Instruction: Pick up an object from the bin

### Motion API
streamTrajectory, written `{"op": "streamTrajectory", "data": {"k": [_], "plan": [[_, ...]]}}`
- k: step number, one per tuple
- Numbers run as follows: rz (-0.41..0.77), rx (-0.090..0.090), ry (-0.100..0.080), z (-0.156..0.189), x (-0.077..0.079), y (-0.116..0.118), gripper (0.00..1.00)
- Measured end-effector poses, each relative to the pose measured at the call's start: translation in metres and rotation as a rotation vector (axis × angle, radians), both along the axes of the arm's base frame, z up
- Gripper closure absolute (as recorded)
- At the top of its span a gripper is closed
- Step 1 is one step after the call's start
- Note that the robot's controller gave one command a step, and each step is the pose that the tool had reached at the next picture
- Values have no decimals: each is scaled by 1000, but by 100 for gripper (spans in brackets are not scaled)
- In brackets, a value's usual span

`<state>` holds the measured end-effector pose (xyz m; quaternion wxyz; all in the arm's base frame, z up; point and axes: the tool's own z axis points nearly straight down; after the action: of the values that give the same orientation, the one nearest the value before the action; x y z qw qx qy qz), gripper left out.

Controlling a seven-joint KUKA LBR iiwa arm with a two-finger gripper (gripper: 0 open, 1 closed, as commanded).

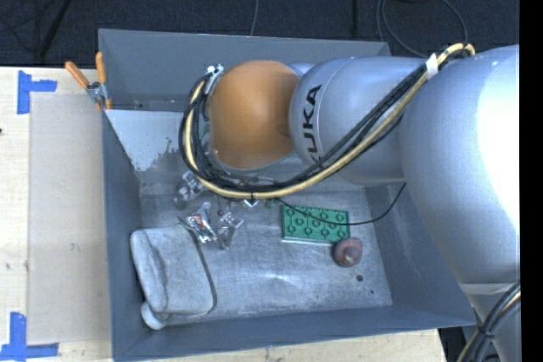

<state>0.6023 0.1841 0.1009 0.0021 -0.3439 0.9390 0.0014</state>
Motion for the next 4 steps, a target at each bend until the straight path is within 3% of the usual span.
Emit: {"op": "streamTrajectory", "data": {"k": [1,2,3,4], "plan": [[507,-3,1,-1,-3,8,0],[880,-4,-3,-29,11,31,0],[1026,-7,-26,-26,13,0,0],[1025,-5,-32,-24,14,1,100]]}}
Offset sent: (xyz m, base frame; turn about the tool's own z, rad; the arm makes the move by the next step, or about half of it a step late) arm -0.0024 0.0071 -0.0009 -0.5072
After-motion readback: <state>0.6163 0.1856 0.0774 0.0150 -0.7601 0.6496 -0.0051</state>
